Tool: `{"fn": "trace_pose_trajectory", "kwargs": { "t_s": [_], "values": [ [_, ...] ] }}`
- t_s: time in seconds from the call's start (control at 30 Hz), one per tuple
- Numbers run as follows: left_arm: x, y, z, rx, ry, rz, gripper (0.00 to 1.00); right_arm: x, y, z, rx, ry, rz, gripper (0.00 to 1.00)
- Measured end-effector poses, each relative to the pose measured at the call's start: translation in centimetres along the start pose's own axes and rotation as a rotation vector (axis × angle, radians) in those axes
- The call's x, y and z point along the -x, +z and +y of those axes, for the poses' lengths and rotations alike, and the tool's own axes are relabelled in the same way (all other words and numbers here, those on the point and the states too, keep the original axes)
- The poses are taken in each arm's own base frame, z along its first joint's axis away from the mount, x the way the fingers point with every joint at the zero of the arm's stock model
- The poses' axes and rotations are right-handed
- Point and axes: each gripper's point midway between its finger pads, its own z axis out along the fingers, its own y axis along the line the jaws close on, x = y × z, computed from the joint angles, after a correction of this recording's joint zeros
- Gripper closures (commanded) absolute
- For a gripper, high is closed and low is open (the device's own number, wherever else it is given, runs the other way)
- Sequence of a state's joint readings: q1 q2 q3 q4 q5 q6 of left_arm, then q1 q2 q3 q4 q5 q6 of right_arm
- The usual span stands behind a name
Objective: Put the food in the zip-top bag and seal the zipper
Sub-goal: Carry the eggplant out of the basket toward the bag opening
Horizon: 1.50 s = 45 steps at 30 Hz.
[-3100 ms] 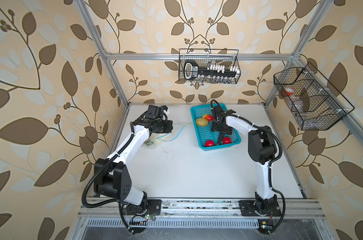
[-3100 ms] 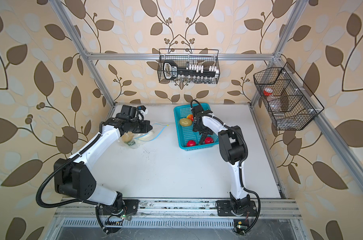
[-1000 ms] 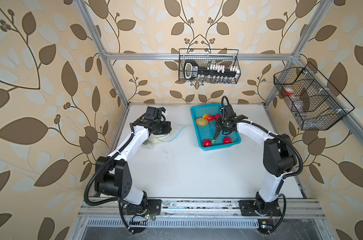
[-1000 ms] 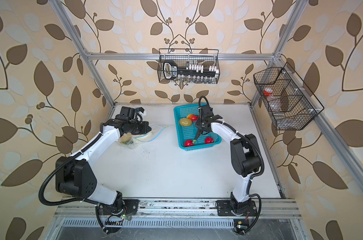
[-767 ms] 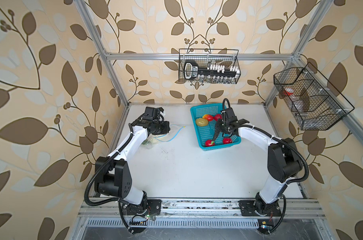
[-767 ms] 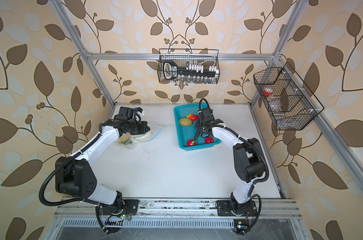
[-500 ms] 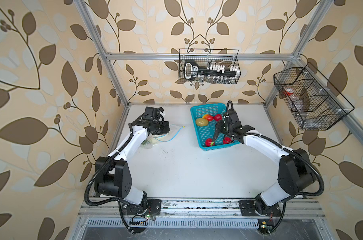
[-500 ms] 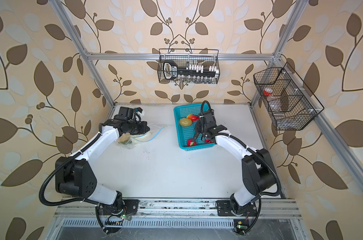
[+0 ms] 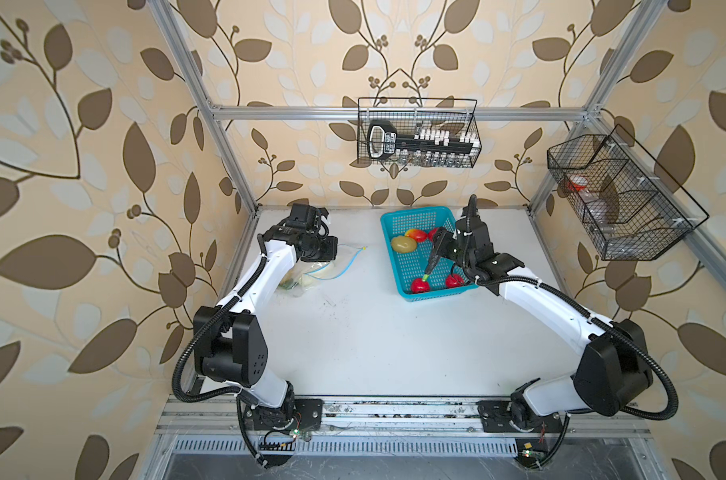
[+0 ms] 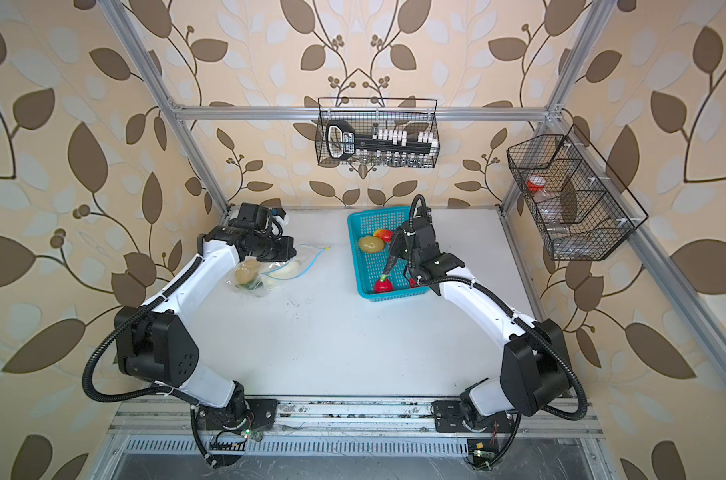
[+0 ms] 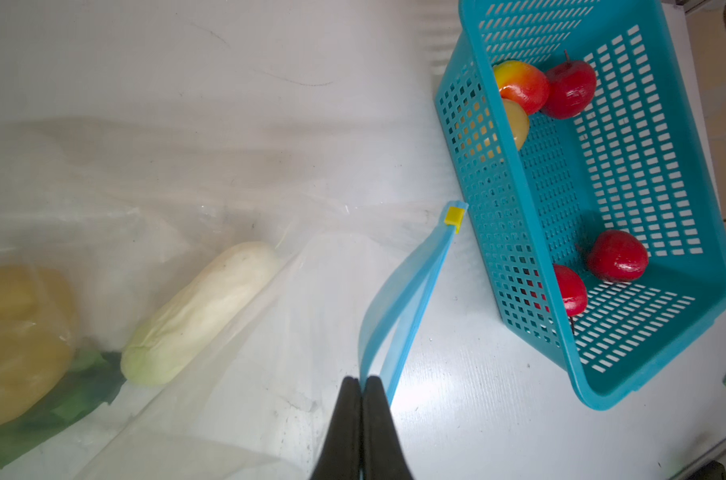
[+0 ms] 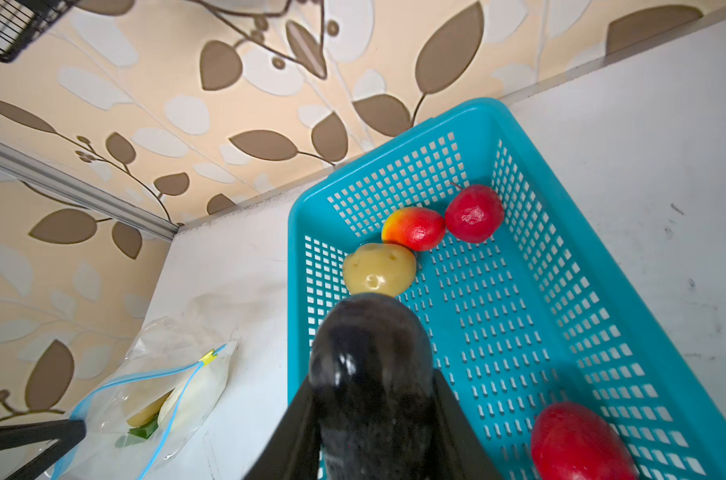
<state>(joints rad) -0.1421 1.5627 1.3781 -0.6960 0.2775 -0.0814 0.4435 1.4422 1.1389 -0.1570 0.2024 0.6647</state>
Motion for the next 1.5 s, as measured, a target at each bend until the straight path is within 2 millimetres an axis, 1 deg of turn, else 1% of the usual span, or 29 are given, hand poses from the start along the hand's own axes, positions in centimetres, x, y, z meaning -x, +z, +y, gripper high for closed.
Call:
{"fn": "trace_pose_trajectory", "kwargs": {
  "t_s": [0.17,0.3,0.4,0.63,0.9,1.0,1.1,1.2,1.3,1.43,1.5],
  "values": [
    [0.2,-0.4,-0.1,0.001,-0.001,0.001,1.0,0.4,-1.0,-0.2,0.007,0.01,-0.028,1.0],
    [0.1,-0.5,-0.3,-0.005,-0.008,0.006,1.0,-0.3,-1.5,-0.5,-0.002,0.018,-0.042,1.0],
    [0.0,-0.4,-0.6,-0.023,-0.024,0.011,1.0,-0.7,-2.1,-0.2,-0.005,0.016,-0.061,1.0],
    [0.4,-0.5,-1.6,-0.082,-0.069,0.002,1.0,0.4,-4.2,1.4,-0.002,0.008,-0.151,1.0],
    [1.2,-0.5,-2.0,-0.103,-0.103,-0.026,1.0,0.8,-4.6,0.8,-0.059,0.029,-0.199,1.0],
    [1.3,-0.5,-2.2,-0.12,-0.114,-0.029,1.0,0.8,-4.8,1.5,-0.036,0.052,-0.208,1.0],
    [1.3,-0.5,-2.6,-0.141,-0.128,-0.024,1.0,1.4,-5.0,2.8,0.023,0.097,-0.228,1.0],
    [1.2,-0.6,-3.1,-0.169,-0.146,-0.015,1.0,1.8,-4.9,3.6,0.064,0.159,-0.245,1.0],
    [1.1,-0.6,-3.4,-0.189,-0.162,-0.009,1.0,1.3,-4.6,4.2,0.068,0.192,-0.251,1.0],
    [1.1,-0.7,-3.8,-0.21,-0.17,-0.003,1.0,0.2,-4.4,5.6,0.085,0.184,-0.249,1.0],
    [1.0,-0.8,-4.0,-0.221,-0.176,0.001,1.0,0.0,-4.1,6.3,0.11,0.18,-0.255,1.0]
  ]
}}
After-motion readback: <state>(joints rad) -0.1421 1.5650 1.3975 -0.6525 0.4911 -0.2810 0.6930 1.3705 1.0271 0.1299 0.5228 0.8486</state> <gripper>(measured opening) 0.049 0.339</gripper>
